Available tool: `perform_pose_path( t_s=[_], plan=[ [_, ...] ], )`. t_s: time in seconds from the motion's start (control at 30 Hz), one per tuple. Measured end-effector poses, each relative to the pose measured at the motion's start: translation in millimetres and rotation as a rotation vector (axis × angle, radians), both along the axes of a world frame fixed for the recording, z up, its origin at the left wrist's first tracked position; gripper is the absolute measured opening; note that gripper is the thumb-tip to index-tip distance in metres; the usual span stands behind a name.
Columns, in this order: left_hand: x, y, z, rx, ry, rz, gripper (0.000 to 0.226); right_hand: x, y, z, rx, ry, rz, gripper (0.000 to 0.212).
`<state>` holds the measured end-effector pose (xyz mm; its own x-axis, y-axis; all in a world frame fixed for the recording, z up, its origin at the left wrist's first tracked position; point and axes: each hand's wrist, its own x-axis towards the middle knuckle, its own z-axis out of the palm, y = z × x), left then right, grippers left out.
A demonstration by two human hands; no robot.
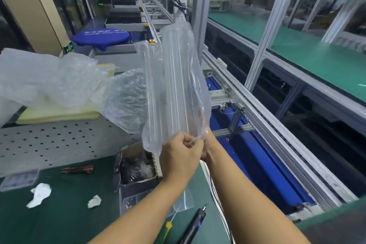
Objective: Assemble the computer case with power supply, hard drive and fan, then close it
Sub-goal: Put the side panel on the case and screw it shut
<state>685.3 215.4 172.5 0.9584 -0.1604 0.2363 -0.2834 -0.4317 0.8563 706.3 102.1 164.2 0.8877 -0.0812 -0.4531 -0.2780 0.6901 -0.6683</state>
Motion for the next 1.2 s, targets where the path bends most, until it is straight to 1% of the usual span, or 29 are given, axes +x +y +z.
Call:
perform_pose_path(
  t_s=[0.03, 0.1, 0.17, 0.2, 0.23, 0.3, 0.33, 0.37, 0.4, 0.43, 0.5, 0.53, 0.57, 0.6, 0.63, 0.67, 0.7, 0.73, 0.8, 0.83, 0.87, 0.9, 0.93, 0.97, 1.0, 1.07, 1.1, 1.13, 1.2],
  plan=[
    [-9.3, -3.7, -2.1, 0.042, -0.002, -0.018, 0.023, -10.0, -8.1, -1.1, -0.047, 0.001, -0.009, 0.092],
    [-28.3, -13.1, -4.7, 0.148, 0.023, -0.081, 0.018, -29.0, -21.1, -0.6, -0.241, 0.026, -0.01, 0.074],
    [-49.0, -23.0, -7.4, 0.228, 0.053, -0.185, 0.015, -53.9, -35.8, -0.3, -0.458, 0.013, -0.026, 0.041],
    [-59.9, -26.5, -8.1, 0.242, 0.024, -0.247, 0.015, -66.8, -45.1, 0.0, -0.549, -0.006, -0.029, 0.022],
    [-70.5, -29.2, -8.8, 0.236, -0.062, -0.312, 0.017, -80.4, -55.0, 1.5, -0.619, -0.025, -0.041, 0.007],
    [-92.4, -33.2, -10.2, 0.17, -0.29, -0.424, 0.022, -113.7, -74.4, 3.8, -0.684, -0.06, -0.066, 0.009],
    [-102.4, -36.2, -10.4, 0.121, -0.352, -0.446, 0.025, -131.7, -82.9, 6.2, -0.691, -0.068, -0.085, 0.005],
    [-111.4, -40.3, -9.7, 0.056, -0.364, -0.429, 0.028, -149.5, -90.7, 7.8, -0.713, -0.062, -0.116, 0.014],
    [-119.0, -47.0, -9.2, -0.02, -0.334, -0.38, 0.032, -166.2, -99.0, 8.7, -0.757, -0.045, -0.15, 0.028],
    [-125.4, -55.5, -8.8, -0.096, -0.285, -0.322, 0.039, -182.7, -106.6, 9.3, -0.82, -0.021, -0.169, 0.04],
    [-135.8, -79.0, -8.3, -0.194, -0.174, -0.27, 0.066, -219.4, -117.5, 10.3, -0.885, 0.018, -0.208, 0.047],
    [-140.2, -93.4, -8.3, -0.223, -0.064, -0.304, 0.085, -239.1, -120.1, 11.3, -0.905, 0.032, -0.22, 0.049],
    [-145.0, -108.6, -7.0, -0.256, 0.096, -0.379, 0.103, -257.8, -122.2, 12.2, -0.943, 0.056, -0.228, 0.05],
    [-151.2, -123.2, -6.2, -0.305, 0.274, -0.471, 0.117, -275.7, -123.2, 12.2, -0.98, 0.078, -0.235, 0.048],
    [-159.5, -137.3, -5.3, -0.359, 0.421, -0.557, 0.126, -292.6, -124.5, 11.5, -1.001, 0.092, -0.243, 0.045],
    [-169.9, -151.0, -5.4, -0.408, 0.518, -0.618, 0.128, -308.3, -127.1, 10.4, -1.03, 0.11, -0.251, 0.042],
    [-182.2, -163.2, -6.2, -0.448, 0.573, -0.655, 0.124, -325.7, -129.2, 11.8, -1.06, 0.136, -0.255, 0.041],
    [-195.9, -174.2, -7.4, -0.475, 0.599, -0.679, 0.114, -343.9, -132.4, 13.0, -1.078, 0.166, -0.261, 0.04],
    [-225.7, -192.4, -10.6, -0.529, 0.675, -0.711, 0.082, -384.4, -139.6, 18.2, -1.056, 0.224, -0.264, 0.037],
    [-240.7, -199.9, -11.0, -0.554, 0.766, -0.729, 0.065, -406.1, -142.7, 22.9, -1.013, 0.25, -0.27, 0.038],
    [-256.6, -206.1, -11.6, -0.57, 0.879, -0.768, 0.052, -428.0, -144.7, 28.0, -0.97, 0.272, -0.29, 0.044],
    [-273.1, -211.2, -13.5, -0.577, 0.977, -0.84, 0.045, -449.6, -146.2, 31.9, -0.946, 0.293, -0.334, 0.055],
    [-291.2, -215.6, -16.8, -0.566, 1.032, -0.942, 0.045, -470.3, -147.9, 34.5, -0.928, 0.31, -0.397, 0.066],
    [-311.4, -219.0, -20.4, -0.535, 1.046, -1.05, 0.05, -490.2, -149.8, 36.1, -0.908, 0.314, -0.47, 0.072],
    [-334.6, -222.1, -23.4, -0.495, 1.041, -1.142, 0.057, -509.5, -150.6, 37.6, -0.88, 0.3, -0.541, 0.068],
    [-376.2, -226.3, -26.6, -0.433, 1.028, -1.244, 0.073, -541.9, -151.0, 40.4, -0.885, 0.296, -0.582, 0.041],
    [-393.9, -228.6, -28.5, -0.424, 1.024, -1.277, 0.077, -556.1, -150.3, 42.9, -0.903, 0.329, -0.596, 0.035],
    [-408.6, -231.2, -31.0, -0.42, 1.002, -1.309, 0.076, -568.7, -149.6, 45.2, -0.935, 0.368, -0.61, 0.038],
    [-431.2, -236.2, -38.2, -0.354, 0.888, -1.367, 0.074, -588.6, -151.5, 43.9, -0.996, 0.46, -0.636, 0.06]
  ],
)
